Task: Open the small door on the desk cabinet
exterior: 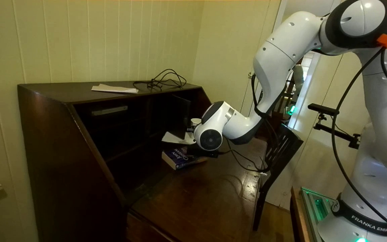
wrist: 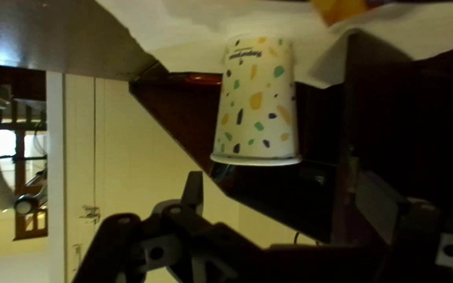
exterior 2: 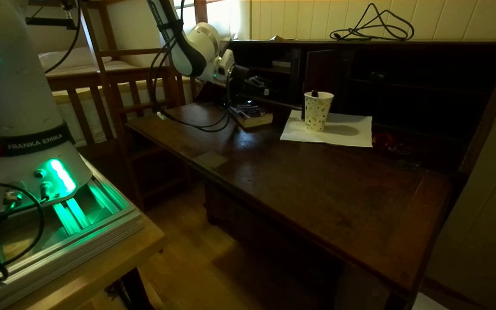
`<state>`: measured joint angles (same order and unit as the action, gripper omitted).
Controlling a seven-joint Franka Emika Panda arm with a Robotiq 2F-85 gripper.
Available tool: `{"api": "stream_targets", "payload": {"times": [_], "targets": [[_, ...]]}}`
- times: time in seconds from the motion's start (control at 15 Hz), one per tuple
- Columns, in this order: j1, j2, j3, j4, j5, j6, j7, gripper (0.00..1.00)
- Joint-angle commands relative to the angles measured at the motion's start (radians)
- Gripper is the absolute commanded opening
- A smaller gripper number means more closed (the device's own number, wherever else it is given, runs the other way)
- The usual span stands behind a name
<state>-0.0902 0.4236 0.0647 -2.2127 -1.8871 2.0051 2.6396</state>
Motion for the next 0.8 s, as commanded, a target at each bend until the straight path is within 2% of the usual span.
{"api": "stream_targets", "payload": {"times": [0.0, 0.27, 0.53, 0.67, 0.73], "targets": [[-0.021, -0.120, -0.004, -0.093, -0.101, 0.206, -0.002, 1.00], [-0.051, -0.225, -0.028, -0.166, -0.295, 0.453, 0.031, 1.00], [-0.081, -0.301, -0.044, -0.183, -0.517, 0.688, 0.048, 1.00], [-0.088, -0.344, -0.044, -0.196, -0.567, 0.740, 0.036, 1.00], [-0.084, -0.367, -0.043, -0.204, -0.562, 0.727, 0.026, 1.00]]}}
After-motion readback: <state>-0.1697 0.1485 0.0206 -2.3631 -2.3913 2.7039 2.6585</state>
